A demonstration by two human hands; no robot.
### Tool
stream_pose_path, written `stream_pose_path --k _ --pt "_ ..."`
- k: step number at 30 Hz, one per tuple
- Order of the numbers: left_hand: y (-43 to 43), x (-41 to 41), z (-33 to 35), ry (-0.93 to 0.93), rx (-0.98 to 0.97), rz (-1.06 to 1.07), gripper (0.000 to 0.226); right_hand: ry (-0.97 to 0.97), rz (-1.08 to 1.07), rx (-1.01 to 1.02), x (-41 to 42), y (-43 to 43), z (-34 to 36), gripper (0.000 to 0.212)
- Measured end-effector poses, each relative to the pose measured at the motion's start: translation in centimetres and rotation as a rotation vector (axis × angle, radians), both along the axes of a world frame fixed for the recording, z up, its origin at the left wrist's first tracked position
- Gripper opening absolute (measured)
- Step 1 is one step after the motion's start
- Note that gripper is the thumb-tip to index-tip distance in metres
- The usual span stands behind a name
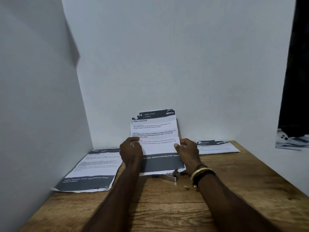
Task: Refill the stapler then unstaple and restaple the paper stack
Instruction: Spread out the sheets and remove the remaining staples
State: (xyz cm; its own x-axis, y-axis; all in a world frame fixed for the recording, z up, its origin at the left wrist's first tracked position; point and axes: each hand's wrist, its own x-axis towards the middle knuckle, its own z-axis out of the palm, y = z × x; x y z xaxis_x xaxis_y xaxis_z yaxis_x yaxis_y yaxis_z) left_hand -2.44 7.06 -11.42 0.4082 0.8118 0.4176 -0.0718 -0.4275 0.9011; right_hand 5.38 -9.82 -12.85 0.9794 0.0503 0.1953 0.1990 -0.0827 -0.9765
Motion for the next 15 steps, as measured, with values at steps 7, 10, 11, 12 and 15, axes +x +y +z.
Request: stream_pose_path --k 7,10,11,12,15 --pt "0.3 0.9 -1.7 -0.041 -0.159 -0.226 0.027 -0.009 0.151 0.158 1.3 -2.0 -0.3 0.043" --pt "0.8 1.2 -2.2 -0.081 -0.211 -0.332 0.028 -0.08 0.205 0.143 1.6 -1.9 -0.8 0.05" --pt "1.0 1.3 -2.3 -0.1 -0.245 -0.362 0.028 -0.097 0.216 0.124 1.8 -2.0 -0.9 0.051" --pt "1.3 1.3 -2.5 -0.122 -0.291 -0.388 0.029 -0.105 0.214 0.102 2.0 -2.1 -1.1 0.051" --pt "2.2 1.4 -2.9 -0.148 -0.371 -0.407 0.033 -0.079 0.162 0.095 2.5 -2.6 -1.3 0.044"
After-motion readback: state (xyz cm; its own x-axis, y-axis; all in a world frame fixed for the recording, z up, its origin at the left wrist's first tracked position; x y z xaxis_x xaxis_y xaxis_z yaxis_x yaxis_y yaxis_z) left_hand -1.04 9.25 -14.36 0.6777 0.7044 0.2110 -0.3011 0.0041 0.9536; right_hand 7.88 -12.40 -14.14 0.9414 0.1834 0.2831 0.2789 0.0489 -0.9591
